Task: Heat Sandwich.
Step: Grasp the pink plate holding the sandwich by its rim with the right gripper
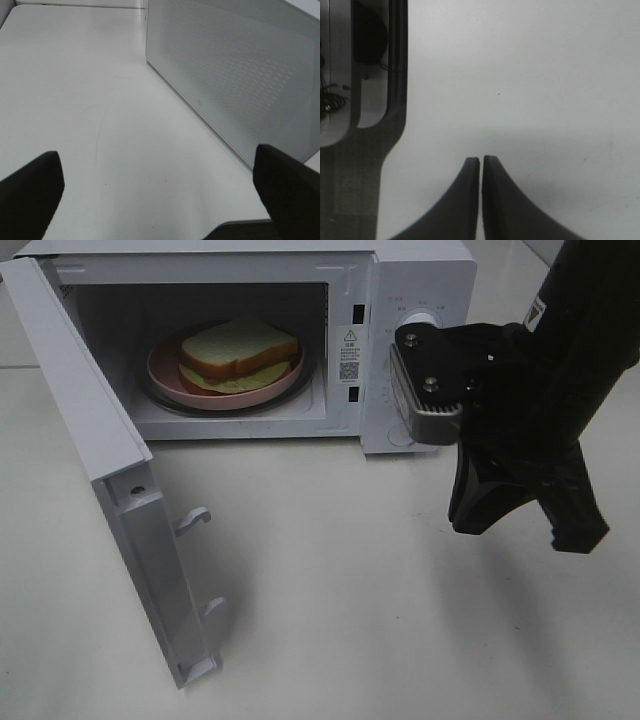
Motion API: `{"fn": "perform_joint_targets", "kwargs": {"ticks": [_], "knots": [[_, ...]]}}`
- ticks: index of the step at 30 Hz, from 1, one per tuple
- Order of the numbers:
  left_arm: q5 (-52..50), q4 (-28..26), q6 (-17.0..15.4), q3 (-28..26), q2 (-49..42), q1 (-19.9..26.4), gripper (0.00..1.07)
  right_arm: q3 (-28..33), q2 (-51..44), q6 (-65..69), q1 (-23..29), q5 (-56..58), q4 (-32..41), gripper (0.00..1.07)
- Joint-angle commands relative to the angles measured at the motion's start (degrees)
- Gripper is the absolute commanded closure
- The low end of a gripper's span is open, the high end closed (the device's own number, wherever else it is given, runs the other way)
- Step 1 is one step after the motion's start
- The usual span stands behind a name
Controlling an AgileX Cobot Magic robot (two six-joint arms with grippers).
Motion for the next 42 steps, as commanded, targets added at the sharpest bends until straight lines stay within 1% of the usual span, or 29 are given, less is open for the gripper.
{"fn": "perform_joint_targets", "kwargs": {"ticks": [1, 4, 5, 7, 8, 9, 10, 11, 12, 14, 15, 16, 17, 18, 19, 21, 24, 29, 35, 42], "knots": [[-0.74, -0.52, 0.06, 0.17, -0.34, 0.06, 0.1, -0.23, -0.34, -11.12, 0.0, -0.97, -0.46, 1.0], [-0.74, -0.52, 0.06, 0.17, -0.34, 0.06, 0.1, -0.23, -0.34, -13.18, 0.0, -4.7, -2.69, 0.95], [-0.74, -0.52, 0.06, 0.17, -0.34, 0.06, 0.1, -0.23, -0.34, -13.18, 0.0, -4.7, -2.69, 0.95], [-0.74, -0.52, 0.06, 0.17, -0.34, 0.06, 0.1, -0.23, -0.34, -13.18, 0.0, -7.45, -5.21, 0.9], [-0.74, -0.52, 0.06, 0.17, -0.34, 0.06, 0.1, -0.23, -0.34, -13.18, 0.0, -8.25, -5.9, 0.82], [-0.74, -0.52, 0.06, 0.17, -0.34, 0.06, 0.1, -0.23, -0.34, -13.18, 0.0, -9.22, -6.59, 0.77], [-0.74, -0.52, 0.06, 0.17, -0.34, 0.06, 0.1, -0.23, -0.34, -13.18, 0.0, -9.22, -6.59, 0.77], [-0.74, -0.52, 0.06, 0.17, -0.34, 0.06, 0.1, -0.23, -0.34, -13.12, 0.0, -10.31, -6.82, 0.71], [-0.74, -0.52, 0.06, 0.17, -0.34, 0.06, 0.1, -0.23, -0.34, -12.49, 0.0, -12.26, -6.59, 0.6], [-0.74, -0.52, 0.06, 0.17, -0.34, 0.06, 0.1, -0.23, -0.34, -9.8, 0.0, -13.81, -6.3, 0.48], [-0.74, -0.52, 0.06, 0.17, -0.34, 0.06, 0.1, -0.23, -0.34, -9.8, 0.0, -13.81, -6.3, 0.48], [-0.74, -0.52, 0.06, 0.17, -0.34, 0.06, 0.1, -0.23, -0.17, -6.02, 0.0, -15.81, -6.42, 0.33], [-0.74, -0.52, 0.06, 0.17, -0.34, 0.06, 0.1, -0.23, -0.06, -3.95, 0.0, -16.62, -6.42, 0.26], [-0.74, -0.52, 0.06, 0.17, -0.34, 0.06, 0.1, -0.23, -0.06, -2.58, 0.0, -17.42, -6.42, 0.21], [-0.74, -0.52, 0.06, 0.17, -0.34, 0.06, 0.1, -0.23, -0.06, -2.58, 0.0, -17.42, -6.42, 0.21], [-0.74, -0.52, 0.06, 0.17, -0.34, 0.06, 0.1, -0.46, -0.06, -1.43, 0.0, -18.74, -7.28, 0.1], [-0.74, -0.52, 0.06, 0.17, -0.34, 0.06, 0.1, -1.03, 0.06, -2.18, 0.0, -18.45, -8.19, 0.09], [-0.74, -0.52, 0.06, 0.17, -0.34, 0.06, 0.1, -2.29, 1.15, -2.29, 0.29, -18.33, -7.79, 0.12], [-0.74, -0.52, 0.06, 0.17, -0.34, 0.06, 0.1, -3.78, 4.24, -2.81, 3.67, -20.86, -11.17, 0.14], [-0.74, -0.52, 0.06, 0.17, -0.34, 0.06, 0.1, -6.82, 6.59, -2.75, 5.33, -24.87, -11.29, 0.15]]}}
